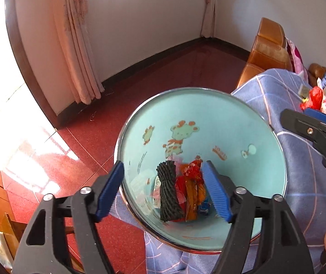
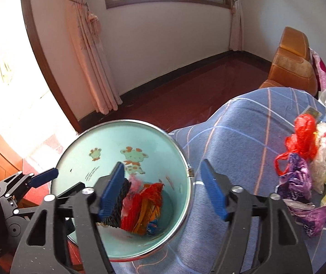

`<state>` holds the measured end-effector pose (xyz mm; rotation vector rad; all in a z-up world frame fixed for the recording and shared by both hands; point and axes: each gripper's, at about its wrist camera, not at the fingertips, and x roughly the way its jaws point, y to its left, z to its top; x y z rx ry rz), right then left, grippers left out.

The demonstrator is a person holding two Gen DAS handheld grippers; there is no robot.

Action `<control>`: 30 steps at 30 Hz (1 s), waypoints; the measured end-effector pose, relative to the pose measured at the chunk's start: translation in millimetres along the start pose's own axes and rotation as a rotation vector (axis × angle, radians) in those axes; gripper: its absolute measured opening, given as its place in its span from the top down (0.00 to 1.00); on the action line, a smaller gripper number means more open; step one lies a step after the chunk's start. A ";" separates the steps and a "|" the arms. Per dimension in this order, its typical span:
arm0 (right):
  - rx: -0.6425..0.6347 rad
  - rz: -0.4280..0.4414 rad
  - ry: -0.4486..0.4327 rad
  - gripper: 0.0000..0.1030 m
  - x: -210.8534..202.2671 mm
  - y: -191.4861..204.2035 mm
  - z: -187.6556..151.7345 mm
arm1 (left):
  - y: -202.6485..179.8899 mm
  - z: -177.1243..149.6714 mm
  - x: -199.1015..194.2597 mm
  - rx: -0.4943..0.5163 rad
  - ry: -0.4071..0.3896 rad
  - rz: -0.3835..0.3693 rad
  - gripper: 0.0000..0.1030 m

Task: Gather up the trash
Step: 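Move both tools back to the table toward the purple bag and yellow-green wrapper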

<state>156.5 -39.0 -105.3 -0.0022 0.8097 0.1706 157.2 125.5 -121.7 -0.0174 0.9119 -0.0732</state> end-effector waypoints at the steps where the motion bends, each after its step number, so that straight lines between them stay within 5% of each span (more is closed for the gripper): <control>1: 0.009 -0.003 -0.008 0.24 -4.2 -2.6 0.3 | -0.3 0.3 -2.2 -0.003 -0.004 0.006 0.28; 14: 0.115 -0.091 -0.074 0.16 -53.7 -55.6 -15.1 | -35.7 4.8 -35.3 0.051 -0.074 0.054 0.12; 30: 0.300 -0.237 -0.101 0.17 -102.8 -171.1 -58.3 | -138.5 1.7 -40.3 0.208 -0.035 -0.073 0.10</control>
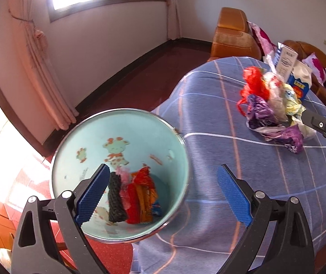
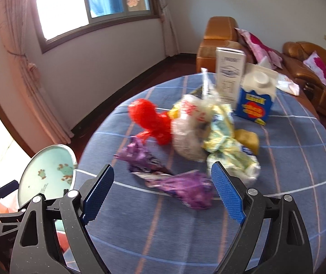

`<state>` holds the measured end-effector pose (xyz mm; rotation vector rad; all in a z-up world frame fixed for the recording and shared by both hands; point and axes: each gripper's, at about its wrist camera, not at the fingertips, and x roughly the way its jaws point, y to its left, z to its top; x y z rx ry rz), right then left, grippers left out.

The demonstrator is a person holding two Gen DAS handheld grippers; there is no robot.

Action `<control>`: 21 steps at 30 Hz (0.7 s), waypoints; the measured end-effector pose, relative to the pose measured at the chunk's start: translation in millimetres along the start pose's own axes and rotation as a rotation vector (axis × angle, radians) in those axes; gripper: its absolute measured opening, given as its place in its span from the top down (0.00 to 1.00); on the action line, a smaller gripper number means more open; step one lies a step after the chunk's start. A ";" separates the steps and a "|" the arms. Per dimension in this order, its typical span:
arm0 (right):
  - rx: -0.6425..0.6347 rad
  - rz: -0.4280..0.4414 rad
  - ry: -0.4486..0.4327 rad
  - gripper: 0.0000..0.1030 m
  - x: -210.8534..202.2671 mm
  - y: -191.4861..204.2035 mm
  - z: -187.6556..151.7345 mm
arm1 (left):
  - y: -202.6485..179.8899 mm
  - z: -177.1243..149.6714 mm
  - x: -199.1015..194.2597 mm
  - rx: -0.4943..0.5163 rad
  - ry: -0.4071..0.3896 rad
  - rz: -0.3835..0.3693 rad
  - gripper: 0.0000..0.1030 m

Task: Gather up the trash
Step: 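Move both tools back to the table toward the purple bag and yellow-green wrapper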

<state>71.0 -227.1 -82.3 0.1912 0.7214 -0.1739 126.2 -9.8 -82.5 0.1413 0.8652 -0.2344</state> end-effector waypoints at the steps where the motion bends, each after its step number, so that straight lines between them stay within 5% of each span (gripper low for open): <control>1: 0.010 -0.008 -0.001 0.17 -0.9 -7.8 -0.6 | -4.9 1.1 0.7 0.002 0.003 -0.008 0.10; 9: 0.049 -0.070 -0.010 0.18 -4.7 -54.7 -3.4 | -45.6 11.0 11.6 0.048 0.024 -0.055 0.11; 13: 0.074 -0.079 0.000 0.28 2.3 -70.6 0.3 | -62.6 16.4 17.3 0.067 0.042 -0.060 0.14; 21: 0.033 -0.083 0.043 0.33 39.7 -79.7 13.4 | -87.3 27.9 25.3 0.101 0.056 -0.045 0.15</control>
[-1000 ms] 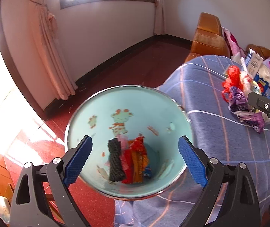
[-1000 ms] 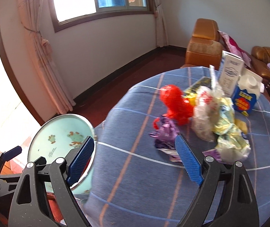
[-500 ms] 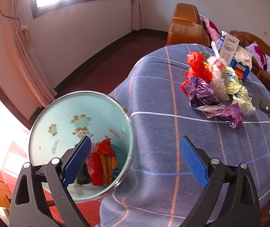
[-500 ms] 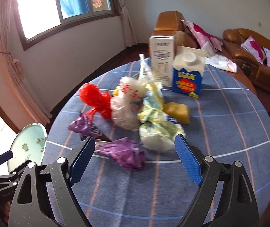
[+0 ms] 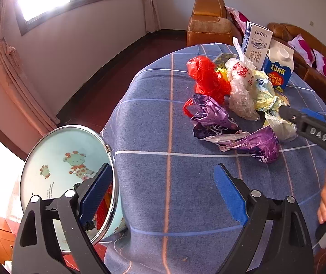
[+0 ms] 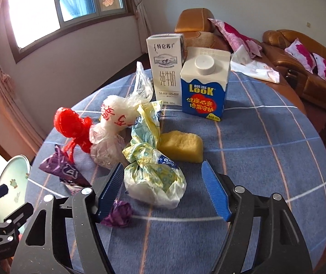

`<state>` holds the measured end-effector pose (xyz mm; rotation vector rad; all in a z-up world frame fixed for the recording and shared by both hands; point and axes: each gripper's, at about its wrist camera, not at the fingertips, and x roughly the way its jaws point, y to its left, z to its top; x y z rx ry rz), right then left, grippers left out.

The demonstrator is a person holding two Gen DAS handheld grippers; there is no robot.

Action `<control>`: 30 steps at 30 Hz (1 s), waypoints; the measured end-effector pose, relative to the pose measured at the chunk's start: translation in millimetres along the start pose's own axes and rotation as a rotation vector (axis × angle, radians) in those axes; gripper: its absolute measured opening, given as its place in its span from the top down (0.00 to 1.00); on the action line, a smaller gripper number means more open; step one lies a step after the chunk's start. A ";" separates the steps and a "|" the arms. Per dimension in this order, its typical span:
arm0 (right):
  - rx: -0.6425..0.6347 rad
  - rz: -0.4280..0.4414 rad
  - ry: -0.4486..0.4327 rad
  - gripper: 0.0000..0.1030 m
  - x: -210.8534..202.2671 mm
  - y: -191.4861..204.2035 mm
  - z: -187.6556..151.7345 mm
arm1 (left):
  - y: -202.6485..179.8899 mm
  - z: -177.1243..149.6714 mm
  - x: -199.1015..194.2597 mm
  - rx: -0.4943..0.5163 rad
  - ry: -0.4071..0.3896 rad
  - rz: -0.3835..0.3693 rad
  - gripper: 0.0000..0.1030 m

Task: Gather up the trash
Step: 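Move both tools back to the table toward the purple bag and yellow-green wrapper, then grasp the purple plastic bag with the left tool while the right tool grasps the yellow-green wrapper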

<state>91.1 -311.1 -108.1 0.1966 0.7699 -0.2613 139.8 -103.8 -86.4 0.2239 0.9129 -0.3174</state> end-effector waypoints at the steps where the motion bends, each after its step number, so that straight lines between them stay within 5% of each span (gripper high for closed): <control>1: -0.008 0.005 0.012 0.36 5.5 0.0 0.2 | -2.3 1.8 1.5 0.002 0.002 0.004 0.15; 10: -0.056 0.075 0.045 0.64 18.0 -5.3 -2.9 | -18.7 13.2 8.3 -0.008 0.010 0.014 0.15; 21: -0.072 0.045 -0.114 0.67 -50.4 -30.9 -7.9 | -57.6 31.9 11.2 -0.041 -0.001 -0.021 0.15; 30: -0.023 -0.023 -0.092 0.67 -59.5 -73.6 -24.5 | -99.1 46.2 39.2 -0.087 0.042 0.000 0.20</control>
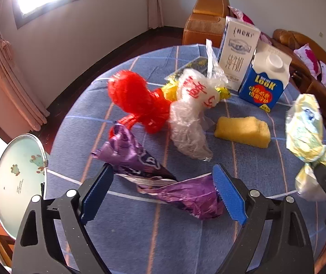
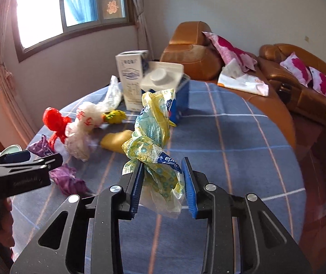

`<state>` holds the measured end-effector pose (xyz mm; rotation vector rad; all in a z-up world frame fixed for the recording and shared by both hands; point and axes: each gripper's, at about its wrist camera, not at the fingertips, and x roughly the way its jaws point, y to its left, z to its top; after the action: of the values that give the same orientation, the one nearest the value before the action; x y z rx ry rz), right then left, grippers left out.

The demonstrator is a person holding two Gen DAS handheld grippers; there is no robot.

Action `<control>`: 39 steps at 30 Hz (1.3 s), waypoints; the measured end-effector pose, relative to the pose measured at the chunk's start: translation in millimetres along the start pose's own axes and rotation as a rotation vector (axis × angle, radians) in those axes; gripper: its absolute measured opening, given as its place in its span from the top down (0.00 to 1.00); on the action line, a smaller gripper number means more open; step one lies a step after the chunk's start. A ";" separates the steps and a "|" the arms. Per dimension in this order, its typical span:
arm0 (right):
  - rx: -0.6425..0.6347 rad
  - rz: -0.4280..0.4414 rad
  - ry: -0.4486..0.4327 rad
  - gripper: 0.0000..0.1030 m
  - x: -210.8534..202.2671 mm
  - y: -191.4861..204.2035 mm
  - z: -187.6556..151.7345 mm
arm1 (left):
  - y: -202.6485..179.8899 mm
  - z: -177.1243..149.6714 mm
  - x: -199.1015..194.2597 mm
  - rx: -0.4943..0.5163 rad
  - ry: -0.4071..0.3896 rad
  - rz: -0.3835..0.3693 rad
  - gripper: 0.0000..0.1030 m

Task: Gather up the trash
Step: 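Grasp the purple plastic bag with the left tool while the right tool grasps the yellow-green wrapper, then carry the purple bag and yellow-green wrapper over the bin with both tools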

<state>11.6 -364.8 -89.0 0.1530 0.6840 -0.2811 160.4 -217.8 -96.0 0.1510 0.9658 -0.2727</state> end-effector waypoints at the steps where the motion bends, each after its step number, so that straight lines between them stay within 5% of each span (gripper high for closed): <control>1: 0.010 -0.003 0.003 0.67 -1.9 -5.0 -2.4 | -2.2 -1.2 4.3 0.001 0.018 -0.005 0.25; 4: 0.031 -0.007 0.010 0.67 -7.2 -16.9 -7.8 | -8.5 -10.0 19.5 0.001 0.089 -0.019 0.36; 10: 0.046 -0.005 0.019 0.67 -10.1 -19.5 -16.1 | -3.4 -13.9 15.0 0.027 0.070 -0.058 0.62; 20: 0.033 0.024 0.003 0.67 -25.8 7.8 -20.0 | 37.8 -32.7 -24.6 0.084 0.005 -0.053 0.63; 39: -0.085 0.140 0.026 0.67 -30.7 113.6 -26.9 | 148.7 -80.3 -65.1 0.044 -0.029 0.105 0.63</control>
<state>7.4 -244.3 -84.6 0.1227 0.7059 -0.1157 105.8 -45.3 -86.4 0.2363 0.9207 -0.1992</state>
